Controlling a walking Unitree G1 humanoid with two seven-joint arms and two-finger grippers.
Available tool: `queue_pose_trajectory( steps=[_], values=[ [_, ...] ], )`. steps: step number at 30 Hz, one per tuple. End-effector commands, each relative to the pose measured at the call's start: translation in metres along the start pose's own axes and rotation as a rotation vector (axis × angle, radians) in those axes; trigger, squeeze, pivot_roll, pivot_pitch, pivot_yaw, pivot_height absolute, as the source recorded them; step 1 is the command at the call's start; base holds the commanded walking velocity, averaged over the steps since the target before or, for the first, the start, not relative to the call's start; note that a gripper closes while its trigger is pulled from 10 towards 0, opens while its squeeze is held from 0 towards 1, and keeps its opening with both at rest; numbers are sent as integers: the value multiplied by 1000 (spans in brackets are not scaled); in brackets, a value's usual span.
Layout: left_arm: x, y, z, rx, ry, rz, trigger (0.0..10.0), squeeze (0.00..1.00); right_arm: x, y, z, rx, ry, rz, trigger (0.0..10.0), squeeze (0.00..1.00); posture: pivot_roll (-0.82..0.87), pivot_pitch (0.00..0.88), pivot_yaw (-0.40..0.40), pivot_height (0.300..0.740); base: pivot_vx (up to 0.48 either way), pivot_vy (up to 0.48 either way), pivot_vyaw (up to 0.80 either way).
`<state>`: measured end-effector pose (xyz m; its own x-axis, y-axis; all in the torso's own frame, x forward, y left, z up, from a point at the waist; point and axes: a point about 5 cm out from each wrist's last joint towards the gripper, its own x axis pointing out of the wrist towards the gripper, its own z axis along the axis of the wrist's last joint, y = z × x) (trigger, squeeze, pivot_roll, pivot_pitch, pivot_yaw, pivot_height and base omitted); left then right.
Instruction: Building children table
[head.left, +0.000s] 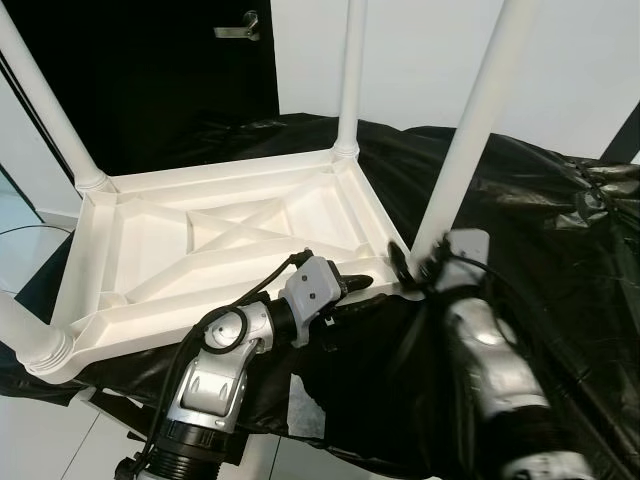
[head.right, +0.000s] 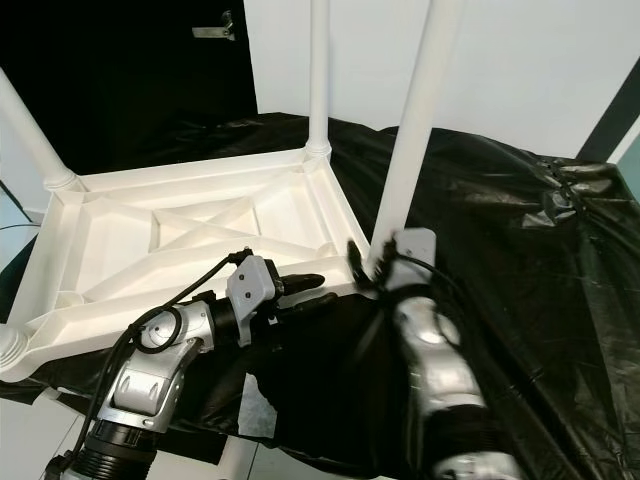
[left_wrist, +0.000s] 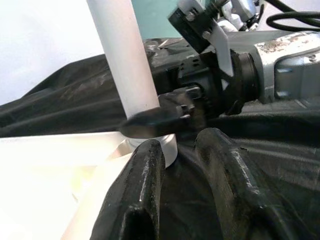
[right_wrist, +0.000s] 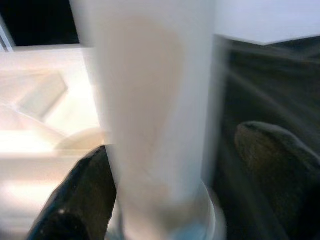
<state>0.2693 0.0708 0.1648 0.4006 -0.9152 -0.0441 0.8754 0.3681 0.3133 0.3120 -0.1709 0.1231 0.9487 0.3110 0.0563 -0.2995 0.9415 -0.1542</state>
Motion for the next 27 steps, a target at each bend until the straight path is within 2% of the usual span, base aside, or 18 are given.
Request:
queue_pose_trajectory(
  steps=[1, 4, 7, 8, 12, 13, 14, 21, 25, 27],
  values=[
    [4, 6, 1, 2, -8, 103, 10000, 0, 2, 0, -5, -17, 21, 81, 10000, 0, -19, 0, -12, 740, 0, 0, 0],
    [5, 6, 2, 3, -9, 101, 10000, 0, 4, -3, -6, -32, 31, 109, 10000, 0, -20, 0, -12, 740, 0, 0, 0],
    [6, 8, 3, 8, -12, 102, 10000, 0, 18, -4, 0, -66, 44, 195, 10000, 0, -12, 0, -18, 740, 0, 0, 0],
    [6, 8, 3, 10, -13, 104, 10000, 0, 25, -1, 3, -76, 48, 242, 10000, 0, -7, 0, -22, 740, 0, 0, 0],
    [5, 9, 3, 11, -13, 110, 10000, 0, 32, 4, 7, -91, 52, 307, 10000, 0, -3, 0, -25, 740, 0, 0, 0],
    [4, 9, 3, 11, -13, 114, 10000, 0, 33, 7, 8, -92, 52, 335, 3373, 0, 5, 0, -31, 740, 0, 0, 0],
    [3, 9, 2, 11, -12, 118, 10000, 0, 34, 8, 8, -99, 57, 359, 0, 0, 9, 0, -34, 740, 0, 0, 0],
    [1, 9, 1, 9, -8, 131, 10000, 0, 33, 3, 5, -96, 56, 407, 0, 0, 14, 0, -38, 740, 0, 0, 0],
    [1, 8, 1, 7, -7, 131, 10000, 0, 32, -2, 4, -92, 62, 390, 0, 0, 10, 0, -35, 740, 0, 0, 0],
    [3, 7, 0, 5, -8, 125, 10000, 0, 31, -8, 3, -88, 63, 345, 78, 0, 3, 0, -30, 740, 0, 0, 0]
  ],
)
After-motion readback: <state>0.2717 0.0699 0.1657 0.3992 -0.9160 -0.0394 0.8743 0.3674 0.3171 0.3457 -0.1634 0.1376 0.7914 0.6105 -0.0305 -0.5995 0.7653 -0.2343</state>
